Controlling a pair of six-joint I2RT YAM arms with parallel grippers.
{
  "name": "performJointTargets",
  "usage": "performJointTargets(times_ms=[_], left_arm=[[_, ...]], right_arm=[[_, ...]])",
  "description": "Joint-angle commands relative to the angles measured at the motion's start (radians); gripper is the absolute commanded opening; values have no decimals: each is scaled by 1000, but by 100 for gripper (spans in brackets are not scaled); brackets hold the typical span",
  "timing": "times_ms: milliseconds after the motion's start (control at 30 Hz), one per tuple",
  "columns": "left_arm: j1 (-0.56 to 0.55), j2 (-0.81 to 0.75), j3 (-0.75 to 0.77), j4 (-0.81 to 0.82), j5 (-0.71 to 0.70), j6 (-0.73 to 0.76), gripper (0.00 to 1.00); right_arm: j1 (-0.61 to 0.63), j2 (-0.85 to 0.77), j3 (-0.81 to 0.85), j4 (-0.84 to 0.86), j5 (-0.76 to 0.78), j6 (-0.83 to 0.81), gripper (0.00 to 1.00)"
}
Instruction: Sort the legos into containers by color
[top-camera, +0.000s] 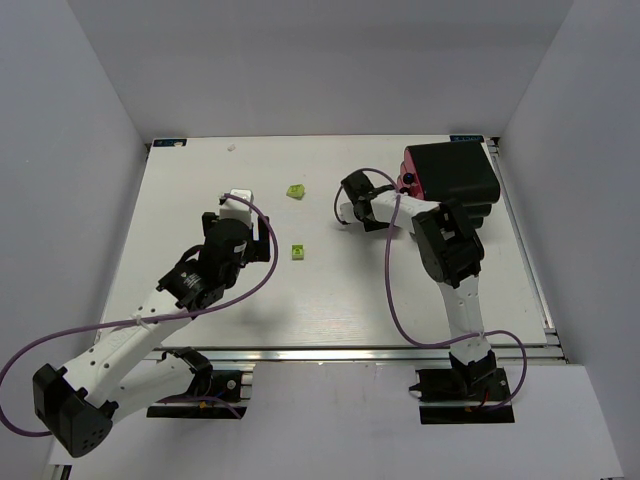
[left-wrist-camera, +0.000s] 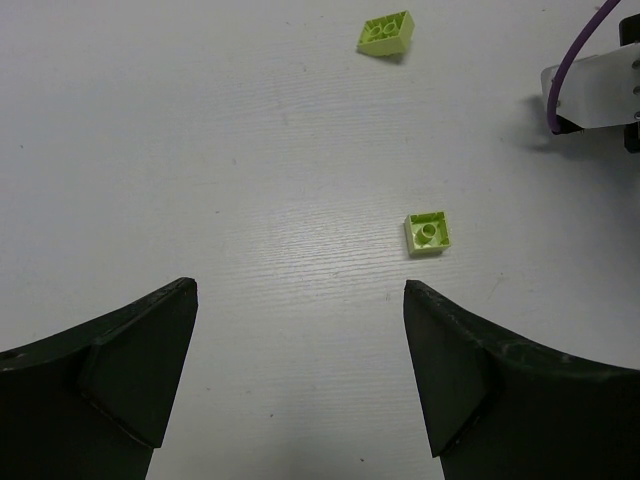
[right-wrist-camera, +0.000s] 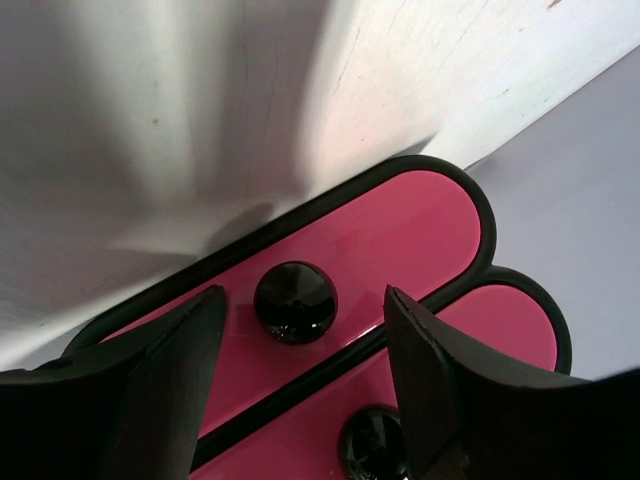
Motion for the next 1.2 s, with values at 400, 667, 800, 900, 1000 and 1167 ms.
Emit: performJointTargets(times_ms=[400, 667, 800, 900, 1000, 1167], left_arm=[[2, 0, 5, -3, -18, 3, 94], [2, -1, 5, -3, -16, 3, 94], [2, -1, 5, -3, -16, 2, 94], [2, -1, 5, -3, -16, 3, 94], [2, -1, 5, -3, -16, 3, 94], [2, -3, 5, -3, -18, 3, 94]], right_arm=[[-22, 28, 74, -65, -30, -1, 36], [-5, 8, 115, -130, -91, 53, 10], [21, -19, 131, -147, -156, 94, 10], [33, -27, 131, -153, -188, 108, 10], [56, -24, 116, -148, -196, 115, 11], [80, -23, 103, -131, -203, 131, 12]])
